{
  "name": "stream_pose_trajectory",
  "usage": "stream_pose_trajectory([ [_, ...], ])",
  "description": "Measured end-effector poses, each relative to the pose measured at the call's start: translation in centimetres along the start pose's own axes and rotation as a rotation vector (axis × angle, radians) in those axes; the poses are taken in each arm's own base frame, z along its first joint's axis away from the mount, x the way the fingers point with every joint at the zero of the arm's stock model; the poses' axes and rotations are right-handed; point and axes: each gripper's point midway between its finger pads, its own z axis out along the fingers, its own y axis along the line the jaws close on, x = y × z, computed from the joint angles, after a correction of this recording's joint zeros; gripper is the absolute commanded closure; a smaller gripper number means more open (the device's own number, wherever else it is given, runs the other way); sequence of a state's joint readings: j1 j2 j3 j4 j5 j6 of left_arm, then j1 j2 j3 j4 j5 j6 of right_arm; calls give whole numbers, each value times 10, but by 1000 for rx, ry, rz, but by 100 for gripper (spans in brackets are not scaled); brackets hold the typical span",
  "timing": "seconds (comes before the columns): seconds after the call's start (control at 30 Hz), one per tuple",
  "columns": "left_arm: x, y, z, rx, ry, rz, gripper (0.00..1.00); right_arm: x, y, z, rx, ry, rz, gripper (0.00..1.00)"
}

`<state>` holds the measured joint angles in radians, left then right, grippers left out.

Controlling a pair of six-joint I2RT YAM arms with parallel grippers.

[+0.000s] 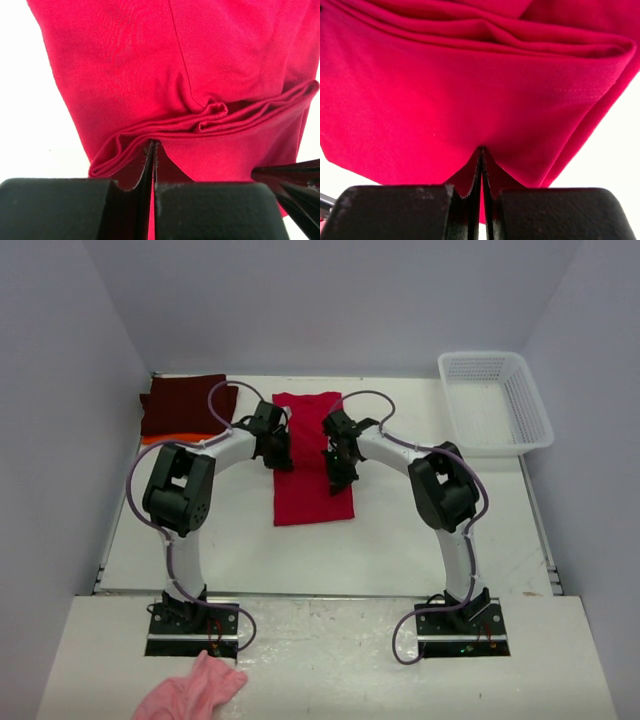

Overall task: Fold and stack the t-shirts
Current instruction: Fold the folded rectangular tshirt in 1/3 of the way

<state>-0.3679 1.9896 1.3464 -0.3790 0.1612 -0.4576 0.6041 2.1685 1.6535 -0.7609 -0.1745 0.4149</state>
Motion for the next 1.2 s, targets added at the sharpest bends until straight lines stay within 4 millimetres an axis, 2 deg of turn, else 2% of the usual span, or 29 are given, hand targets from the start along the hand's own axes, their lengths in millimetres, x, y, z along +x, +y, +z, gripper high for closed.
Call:
stream_pose_trajectory([
  [0.2, 3, 1, 7, 6, 2, -1, 100, 4, 1, 4, -18, -7, 24, 100],
  [0.37, 10, 2, 5, 21, -30, -26, 100, 7, 4, 4, -40, -27, 38, 100],
  [0.57, 40, 4, -10, 6, -33, -31, 100, 24, 10, 4, -57, -30, 39, 100],
  [0.8, 77, 0, -27, -8, -8, -10, 100, 56, 13, -1, -72, -32, 49, 100],
  [0.97, 96, 0, -35, -15, 4, 0, 100, 87, 18, -4, -83, -26, 47, 100],
  [1.2, 121, 3, -48, -16, 17, 8, 100, 129, 34, -7, -111, -14, 37, 100],
])
